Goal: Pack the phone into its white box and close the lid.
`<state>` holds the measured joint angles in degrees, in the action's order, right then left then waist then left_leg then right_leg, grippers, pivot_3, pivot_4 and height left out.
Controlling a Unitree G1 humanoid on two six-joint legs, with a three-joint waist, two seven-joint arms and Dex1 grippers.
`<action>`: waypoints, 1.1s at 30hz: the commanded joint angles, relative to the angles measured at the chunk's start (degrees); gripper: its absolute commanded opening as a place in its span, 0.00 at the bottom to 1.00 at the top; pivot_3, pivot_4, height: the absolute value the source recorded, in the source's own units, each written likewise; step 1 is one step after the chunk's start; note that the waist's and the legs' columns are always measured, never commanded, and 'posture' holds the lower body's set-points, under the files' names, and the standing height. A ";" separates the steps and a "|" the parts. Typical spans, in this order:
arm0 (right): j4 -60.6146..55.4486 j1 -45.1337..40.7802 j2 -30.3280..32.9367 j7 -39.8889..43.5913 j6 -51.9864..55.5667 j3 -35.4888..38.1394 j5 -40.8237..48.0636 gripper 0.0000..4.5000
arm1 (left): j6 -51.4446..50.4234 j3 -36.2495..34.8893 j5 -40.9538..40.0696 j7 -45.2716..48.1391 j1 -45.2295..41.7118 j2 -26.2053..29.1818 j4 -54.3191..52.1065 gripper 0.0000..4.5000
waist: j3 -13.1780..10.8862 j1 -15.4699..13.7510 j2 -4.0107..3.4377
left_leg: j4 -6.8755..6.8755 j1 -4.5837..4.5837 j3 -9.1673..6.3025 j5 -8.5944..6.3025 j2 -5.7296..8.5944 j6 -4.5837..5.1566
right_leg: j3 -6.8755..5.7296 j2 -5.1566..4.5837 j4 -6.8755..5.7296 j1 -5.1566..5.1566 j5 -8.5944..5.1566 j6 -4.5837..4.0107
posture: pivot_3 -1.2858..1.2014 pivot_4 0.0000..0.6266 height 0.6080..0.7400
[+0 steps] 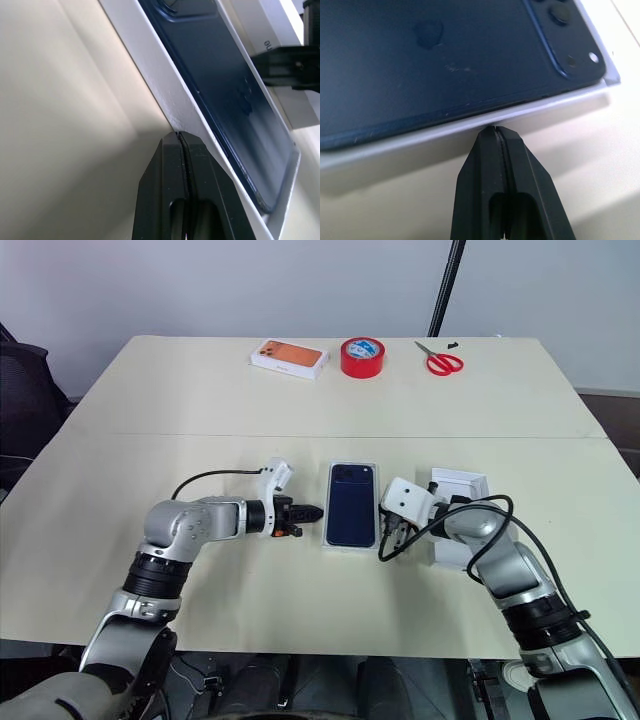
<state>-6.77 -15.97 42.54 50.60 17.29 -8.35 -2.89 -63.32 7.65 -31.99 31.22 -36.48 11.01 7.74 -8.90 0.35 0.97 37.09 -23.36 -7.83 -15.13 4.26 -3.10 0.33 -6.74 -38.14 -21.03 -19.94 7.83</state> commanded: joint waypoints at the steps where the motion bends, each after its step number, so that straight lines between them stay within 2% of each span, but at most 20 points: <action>1: -1.15 2.34 1.98 0.92 -0.88 0.82 0.16 0.00 | 2.36 3.52 0.47 3.76 -2.25 -2.20 0.39 0.01 | 0.00 0.08 0.00 | 0.00 0.00 0.00 -0.01 0.01 0.01 | 0.00 -0.01 0.00 0.01 0.00 0.00 | 0.52 0.24 1.00; 4: -1.99 3.23 3.03 1.64 -0.37 1.64 0.97 0.00 | 4.40 5.55 2.49 4.98 -2.51 -2.34 1.15 0.01 | 0.00 0.12 0.00 | 0.01 0.01 -0.02 -0.01 0.00 0.02 | -0.03 -0.01 0.02 0.05 0.00 0.00 | 0.52 0.24 1.00; 19: 0.41 2.52 4.20 -0.12 -2.80 3.00 0.18 0.00 | 4.40 2.43 3.52 7.36 -2.31 0.70 1.21 0.01 | 0.00 0.40 0.00 | 0.03 0.02 -0.06 -0.01 -0.02 0.02 | -0.09 -0.01 0.02 0.08 0.00 0.01 | 0.52 0.24 1.00; 27: 1.74 3.64 6.70 -0.87 -5.94 5.66 0.25 0.00 | 5.94 -1.03 2.46 12.04 -2.27 7.01 -1.24 0.01 | 0.00 0.45 0.00 | 0.02 0.02 -0.06 -0.01 -0.04 0.02 | -0.10 0.01 0.00 0.05 0.00 0.00 | 0.52 0.24 1.00; 30: 0.44 3.29 6.17 -0.23 -3.40 8.05 3.74 0.00 | 8.24 -3.12 1.89 14.64 -2.74 8.99 -0.85 0.01 | -0.01 0.45 0.00 | 0.02 0.01 -0.06 -0.01 -0.04 0.02 | -0.10 0.01 0.02 0.05 0.00 0.00 | 0.52 0.24 1.00; 31: -0.42 2.95 5.49 0.93 0.72 9.37 7.06 0.00 | 8.13 -4.18 1.05 15.78 -2.99 9.72 -0.38 0.01 | -0.01 0.45 0.00 | 0.02 0.01 -0.06 -0.01 -0.04 0.02 | -0.10 0.01 0.01 0.06 0.00 0.00 | 0.52 0.24 1.00; 33: -1.65 2.80 5.31 1.06 6.03 11.39 9.88 0.12 | 11.95 -4.77 1.73 18.80 -2.75 12.03 -0.30 0.12 | -0.01 0.61 -0.01 | 0.02 0.01 -0.07 -0.01 -0.08 0.02 | -0.12 0.02 0.01 0.06 0.00 0.00 | 0.52 0.24 1.00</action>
<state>-5.61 -12.36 47.68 51.13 19.64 -0.30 3.71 -54.41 5.14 -29.42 47.25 -38.01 21.57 8.59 -8.92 0.96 0.96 37.11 -23.36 -7.90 -15.14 4.17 -3.09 0.21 -6.72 -38.13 -20.98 -19.94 7.84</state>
